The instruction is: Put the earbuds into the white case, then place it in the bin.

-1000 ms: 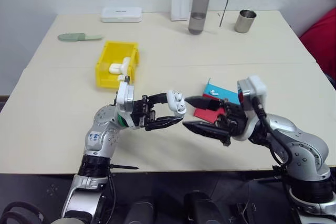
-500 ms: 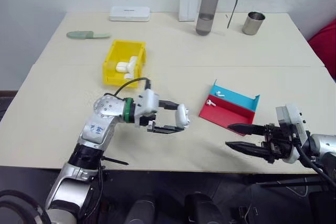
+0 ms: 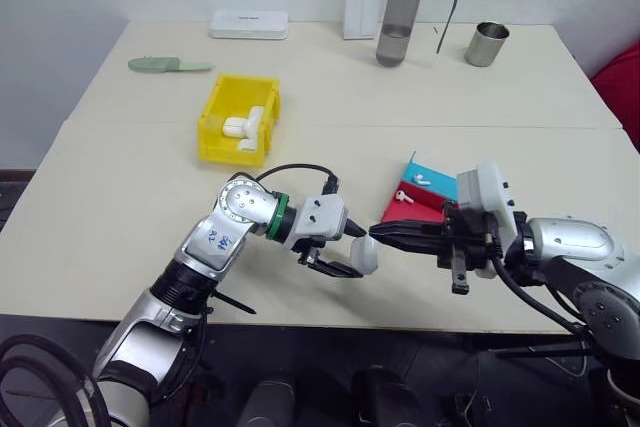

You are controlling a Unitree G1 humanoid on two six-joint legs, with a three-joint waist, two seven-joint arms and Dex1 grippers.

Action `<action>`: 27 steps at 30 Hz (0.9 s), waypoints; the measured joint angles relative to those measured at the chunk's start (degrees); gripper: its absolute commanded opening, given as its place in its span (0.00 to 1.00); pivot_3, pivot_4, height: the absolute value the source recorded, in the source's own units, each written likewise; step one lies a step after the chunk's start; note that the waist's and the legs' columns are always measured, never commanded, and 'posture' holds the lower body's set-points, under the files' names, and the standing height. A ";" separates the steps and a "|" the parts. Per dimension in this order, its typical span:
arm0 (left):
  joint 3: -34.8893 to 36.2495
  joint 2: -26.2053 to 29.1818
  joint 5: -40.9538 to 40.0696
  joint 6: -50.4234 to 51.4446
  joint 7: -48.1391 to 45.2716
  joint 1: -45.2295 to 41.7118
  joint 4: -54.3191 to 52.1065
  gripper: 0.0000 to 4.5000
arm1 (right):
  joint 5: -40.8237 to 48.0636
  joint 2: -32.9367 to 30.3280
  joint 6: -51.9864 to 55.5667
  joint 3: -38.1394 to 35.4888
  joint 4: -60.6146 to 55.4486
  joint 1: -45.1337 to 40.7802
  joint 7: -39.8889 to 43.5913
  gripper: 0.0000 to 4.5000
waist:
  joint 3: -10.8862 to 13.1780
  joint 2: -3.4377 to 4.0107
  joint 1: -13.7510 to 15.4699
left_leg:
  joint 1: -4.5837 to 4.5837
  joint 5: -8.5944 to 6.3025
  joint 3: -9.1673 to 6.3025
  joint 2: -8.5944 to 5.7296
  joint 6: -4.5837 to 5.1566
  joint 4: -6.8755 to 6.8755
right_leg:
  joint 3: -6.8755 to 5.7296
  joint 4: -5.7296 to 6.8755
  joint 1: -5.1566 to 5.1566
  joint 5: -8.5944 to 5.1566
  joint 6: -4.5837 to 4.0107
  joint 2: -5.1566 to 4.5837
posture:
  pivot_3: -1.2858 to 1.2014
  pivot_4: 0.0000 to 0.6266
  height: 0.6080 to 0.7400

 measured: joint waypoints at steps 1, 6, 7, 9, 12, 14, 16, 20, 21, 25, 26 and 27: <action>0.00 -0.27 -0.09 0.24 0.13 -0.03 -0.09 0.61 | -1.25 0.09 -0.05 1.47 0.28 0.04 -0.09 0.01 | 0.00 0.00 -0.05 | 0.00 0.00 0.00 0.00 0.00 -0.01 | 0.00 0.00 -0.01 0.00 0.00 0.00 | 0.52 0.24 1.00; 0.28 0.43 -0.20 1.18 0.08 0.05 -1.14 0.61 | -5.68 0.77 -2.35 3.63 1.92 2.88 0.04 0.01 | 0.00 0.00 -0.12 | 0.02 0.00 0.01 0.00 0.00 0.00 | 0.00 0.05 -0.01 0.00 0.00 0.01 | 0.52 0.24 1.00; 0.61 0.69 -0.37 1.16 0.05 0.21 -1.57 0.61 | -6.37 0.64 -3.34 3.31 2.64 4.26 0.60 0.01 | 0.00 0.00 -0.12 | 0.02 0.00 0.01 0.00 0.00 0.00 | 0.01 0.05 -0.01 0.00 0.00 0.01 | 0.52 0.24 1.00; 1.00 1.38 -0.63 1.16 0.01 0.53 -1.98 0.61 | -7.36 0.62 -5.72 1.85 4.58 7.59 1.94 0.01 | 0.00 0.00 -0.01 | 0.01 0.00 0.03 -0.02 0.00 0.00 | 0.02 0.05 -0.01 0.00 0.00 0.00 | 0.52 0.24 1.00; 2.35 1.16 -2.66 1.25 0.00 1.19 -2.49 0.61 | -8.29 0.94 -9.56 -1.38 7.65 12.22 4.21 0.01 | 0.01 -0.03 0.07 | 0.01 0.00 0.01 -0.02 0.00 0.02 | 0.00 0.05 0.01 0.00 0.00 0.00 | 0.52 0.24 1.00; 4.22 1.14 -5.10 1.58 0.02 1.85 -4.07 0.61 | -7.87 3.80 -12.85 -5.02 9.61 15.51 5.00 0.01 | 0.02 -0.03 -0.04 | 0.02 0.00 0.01 -0.01 0.00 0.00 | 0.00 0.07 0.01 0.00 0.00 0.00 | 0.52 0.24 1.00; 6.48 1.08 -7.61 2.82 0.38 2.47 -4.79 0.61 | -5.85 5.79 -14.74 -8.78 9.94 18.31 5.31 0.04 | 0.01 -0.03 -0.11 | 0.06 0.00 0.03 -0.01 0.00 0.02 | 0.02 0.19 -0.01 0.00 0.01 0.00 | 0.52 0.24 1.00; 13.77 1.28 -12.26 7.49 5.30 4.45 -5.01 0.61 | -0.99 8.36 -16.81 -16.54 5.77 22.76 4.28 0.29 | 0.01 -0.02 -0.43 | 0.16 0.02 0.04 0.04 -0.03 0.01 | 0.08 0.29 -0.01 0.00 0.00 0.05 | 0.52 0.24 1.00; 15.83 1.49 -13.10 8.49 6.94 4.77 -4.90 0.61 | -0.43 9.00 -17.41 -17.55 4.32 23.52 3.69 0.36 | 0.01 -0.03 -0.43 | 0.17 0.02 0.04 0.06 -0.04 0.02 | 0.08 0.31 -0.01 0.00 0.00 0.06 | 0.52 0.24 1.00; 24.75 2.59 -13.88 11.49 17.79 3.76 -1.15 0.61 | -3.25 16.27 -24.67 -21.05 -1.04 25.73 -2.13 0.67 | 0.01 -0.02 -0.20 | 0.17 0.03 0.02 0.02 -0.05 0.04 | 0.10 0.32 -0.02 0.00 0.01 0.04 | 0.52 0.24 1.00; 27.39 2.81 -13.16 11.42 22.17 2.19 2.06 0.61 | -5.68 16.87 -27.33 -21.57 -1.51 26.58 -2.86 0.76 | 0.01 -0.03 -0.18 | 0.16 0.03 0.02 -0.01 -0.05 0.04 | 0.10 0.32 -0.02 0.00 0.01 0.04 | 0.52 0.24 1.00; 29.78 3.06 -12.42 11.15 25.71 0.76 4.65 0.61 | -7.26 17.03 -28.88 -21.74 -1.57 27.22 -3.29 0.84 | 0.00 -0.06 -0.17 | 0.16 0.02 0.02 -0.01 -0.05 0.04 | 0.09 0.31 -0.03 0.00 0.01 0.04 | 0.52 0.24 1.00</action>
